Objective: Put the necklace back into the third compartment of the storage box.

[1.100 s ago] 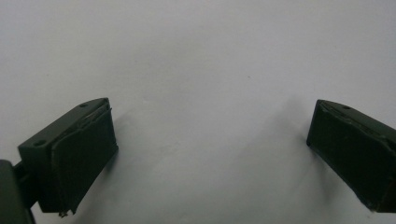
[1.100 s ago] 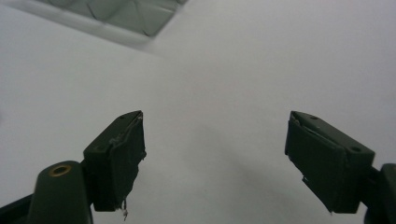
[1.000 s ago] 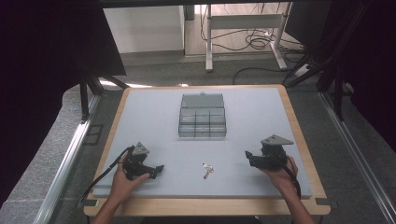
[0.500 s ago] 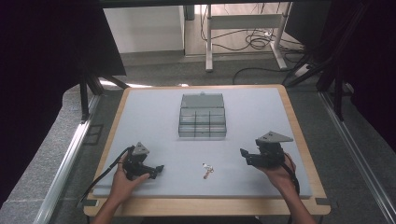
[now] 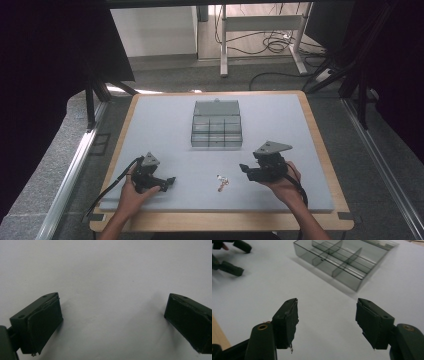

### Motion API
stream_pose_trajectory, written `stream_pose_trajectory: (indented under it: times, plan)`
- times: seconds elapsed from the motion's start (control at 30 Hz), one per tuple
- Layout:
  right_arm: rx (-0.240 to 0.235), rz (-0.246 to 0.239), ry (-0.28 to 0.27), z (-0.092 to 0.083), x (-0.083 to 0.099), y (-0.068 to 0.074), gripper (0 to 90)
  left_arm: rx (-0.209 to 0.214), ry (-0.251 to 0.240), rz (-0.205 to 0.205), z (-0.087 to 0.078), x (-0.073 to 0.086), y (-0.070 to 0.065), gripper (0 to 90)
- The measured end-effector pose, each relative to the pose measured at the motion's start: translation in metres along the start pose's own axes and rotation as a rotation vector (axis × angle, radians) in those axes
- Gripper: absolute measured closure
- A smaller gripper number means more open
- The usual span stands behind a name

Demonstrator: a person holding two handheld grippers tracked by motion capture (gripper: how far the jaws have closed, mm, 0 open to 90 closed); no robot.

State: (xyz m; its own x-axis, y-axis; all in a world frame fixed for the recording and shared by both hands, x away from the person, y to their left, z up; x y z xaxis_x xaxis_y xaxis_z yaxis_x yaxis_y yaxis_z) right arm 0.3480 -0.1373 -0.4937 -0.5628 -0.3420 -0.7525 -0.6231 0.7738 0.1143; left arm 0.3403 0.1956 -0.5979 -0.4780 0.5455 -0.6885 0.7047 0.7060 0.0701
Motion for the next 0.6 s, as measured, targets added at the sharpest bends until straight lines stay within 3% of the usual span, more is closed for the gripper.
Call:
stream_pose_trajectory:
  times: [0.2,0.33,0.6]
  plan:
    - [-0.051,-0.047,0.054,0.016,-0.003,0.022,37.3,-0.001,-0.003,-0.003,0.000,0.000,0.000,0.8]
    - [-0.055,-0.049,0.078,0.025,-0.005,0.030,39.2,-0.001,-0.003,-0.004,0.000,0.000,0.000,0.9]
    - [-0.119,-0.065,0.120,0.036,0.005,0.044,43.0,0.000,0.000,0.002,0.000,0.000,0.000,0.9]
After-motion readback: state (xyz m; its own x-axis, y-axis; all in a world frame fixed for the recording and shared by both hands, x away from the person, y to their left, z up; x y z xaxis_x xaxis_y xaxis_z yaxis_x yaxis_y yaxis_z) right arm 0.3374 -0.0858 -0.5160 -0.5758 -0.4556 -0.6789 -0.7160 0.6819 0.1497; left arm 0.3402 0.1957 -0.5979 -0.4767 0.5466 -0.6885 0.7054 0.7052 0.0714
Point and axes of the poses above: each handheld gripper's, and its own axes: z roughly forward along the jaws, x roughly out of its underside, y roughly to its left, the point moved 6 cm from there along z, roughly forward along the jaws, and after that the axes turned 11 degrees about z, right-handed, at the moved point
